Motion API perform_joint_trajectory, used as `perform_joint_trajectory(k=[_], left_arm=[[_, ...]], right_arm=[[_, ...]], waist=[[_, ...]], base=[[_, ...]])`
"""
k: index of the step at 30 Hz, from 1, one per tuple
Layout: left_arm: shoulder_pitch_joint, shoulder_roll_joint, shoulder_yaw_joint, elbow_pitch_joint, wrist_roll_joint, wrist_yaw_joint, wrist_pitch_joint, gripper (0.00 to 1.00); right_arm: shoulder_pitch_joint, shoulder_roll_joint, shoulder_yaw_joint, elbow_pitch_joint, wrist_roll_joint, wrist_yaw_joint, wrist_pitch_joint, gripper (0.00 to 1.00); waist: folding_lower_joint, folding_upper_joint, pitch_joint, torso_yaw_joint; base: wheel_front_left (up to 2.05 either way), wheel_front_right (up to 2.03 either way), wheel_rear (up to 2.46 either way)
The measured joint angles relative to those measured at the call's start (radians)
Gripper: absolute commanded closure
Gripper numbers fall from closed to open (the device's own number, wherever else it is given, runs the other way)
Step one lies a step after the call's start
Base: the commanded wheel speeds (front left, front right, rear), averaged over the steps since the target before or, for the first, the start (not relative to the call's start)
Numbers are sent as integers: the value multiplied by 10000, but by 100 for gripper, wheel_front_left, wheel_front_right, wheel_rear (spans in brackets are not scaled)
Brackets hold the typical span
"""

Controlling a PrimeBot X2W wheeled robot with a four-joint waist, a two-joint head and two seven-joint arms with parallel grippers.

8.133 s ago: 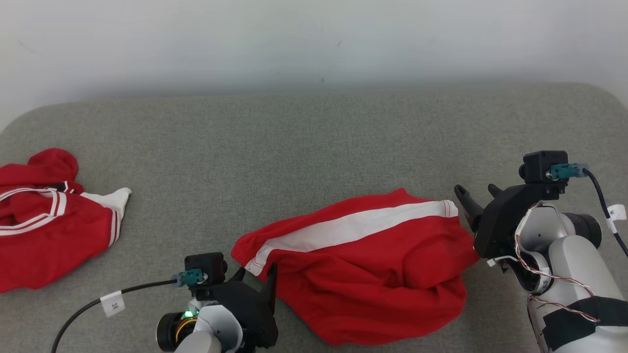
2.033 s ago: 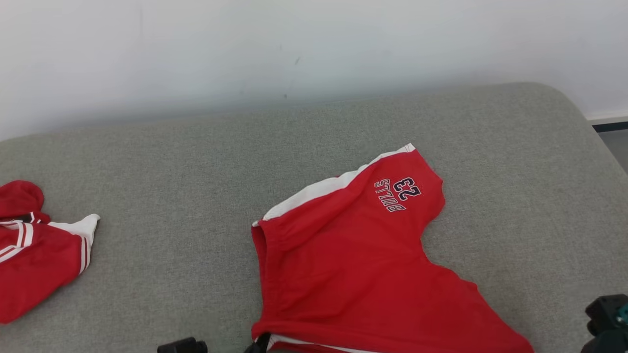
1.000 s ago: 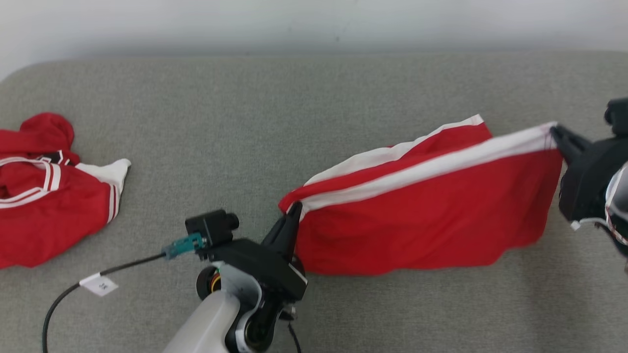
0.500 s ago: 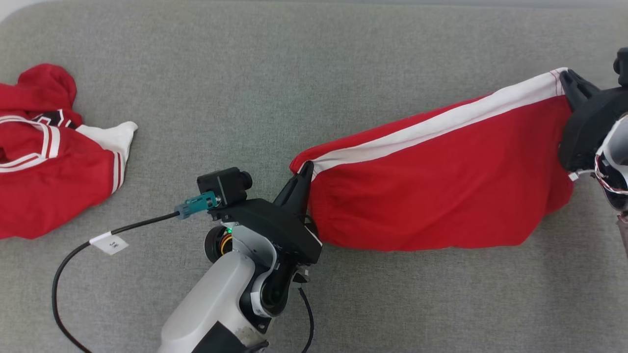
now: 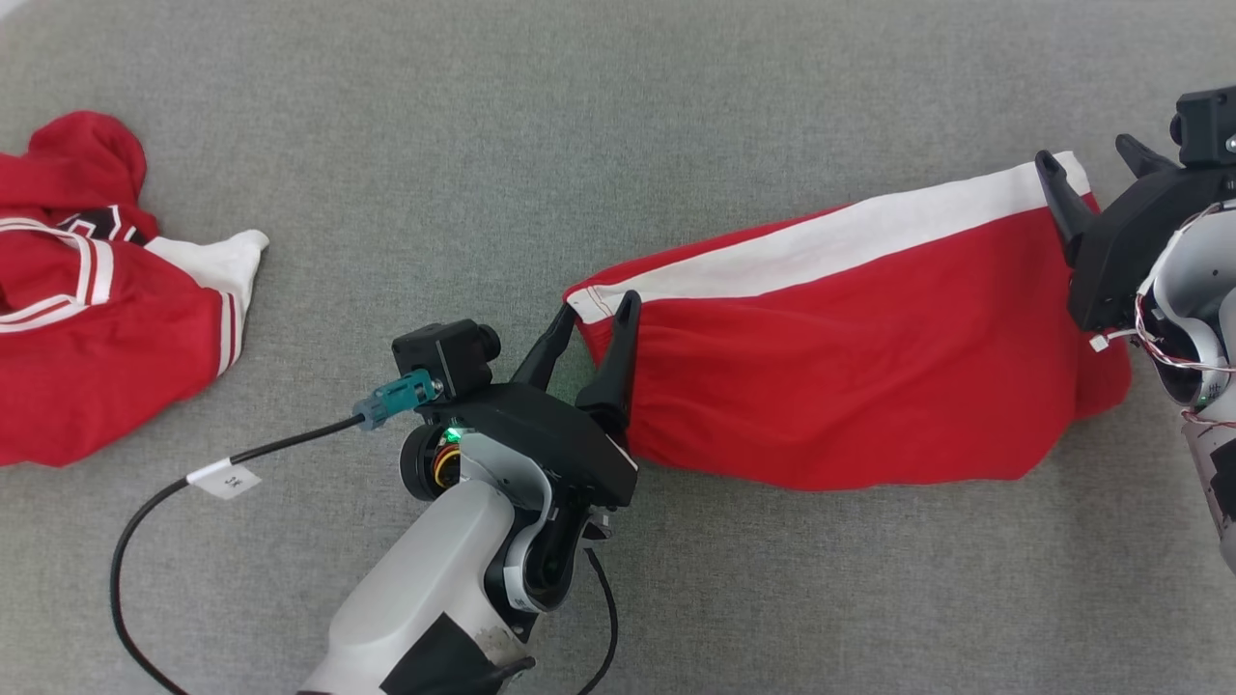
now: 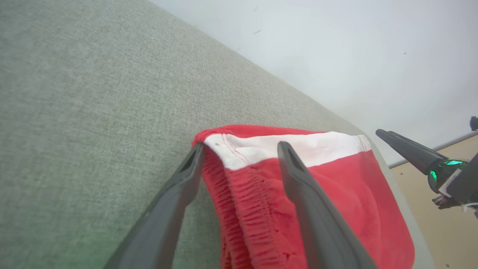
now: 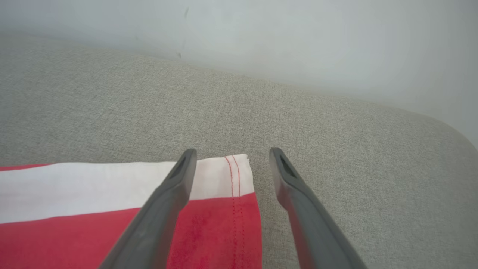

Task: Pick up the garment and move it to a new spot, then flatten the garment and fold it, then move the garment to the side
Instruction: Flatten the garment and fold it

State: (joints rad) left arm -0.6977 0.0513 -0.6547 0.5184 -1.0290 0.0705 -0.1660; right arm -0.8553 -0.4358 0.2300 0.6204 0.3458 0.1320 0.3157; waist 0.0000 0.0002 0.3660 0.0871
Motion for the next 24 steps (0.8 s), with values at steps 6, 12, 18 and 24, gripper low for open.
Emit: perform_joint_trajectory(k=[6,12,18,24], left_arm=[[137,82,-54,211,274,-46,-407,0],[447,456,-176,238,650,23,-629,0],[862,1179,-483,-86,1990,558,-888,0],[1776,1770,-38,-1183,3467,1250,-965,0]], right_arm=[[178,-92,-140,230,353,0,132,0],[633,-142,-372,395,510,0,395,0],[1163,-25,-823,602,727,0,637,0],[1541,102,-1246,721,696,0,717,0]], waist=[[-1,-1,-457,-58],[-2,-2,-870,-58],[-2,-2,-1321,-4],[-2,-2,-1486,166]], base=[[0,0,0],[0,0,0],[0,0,0],[0,0,0]])
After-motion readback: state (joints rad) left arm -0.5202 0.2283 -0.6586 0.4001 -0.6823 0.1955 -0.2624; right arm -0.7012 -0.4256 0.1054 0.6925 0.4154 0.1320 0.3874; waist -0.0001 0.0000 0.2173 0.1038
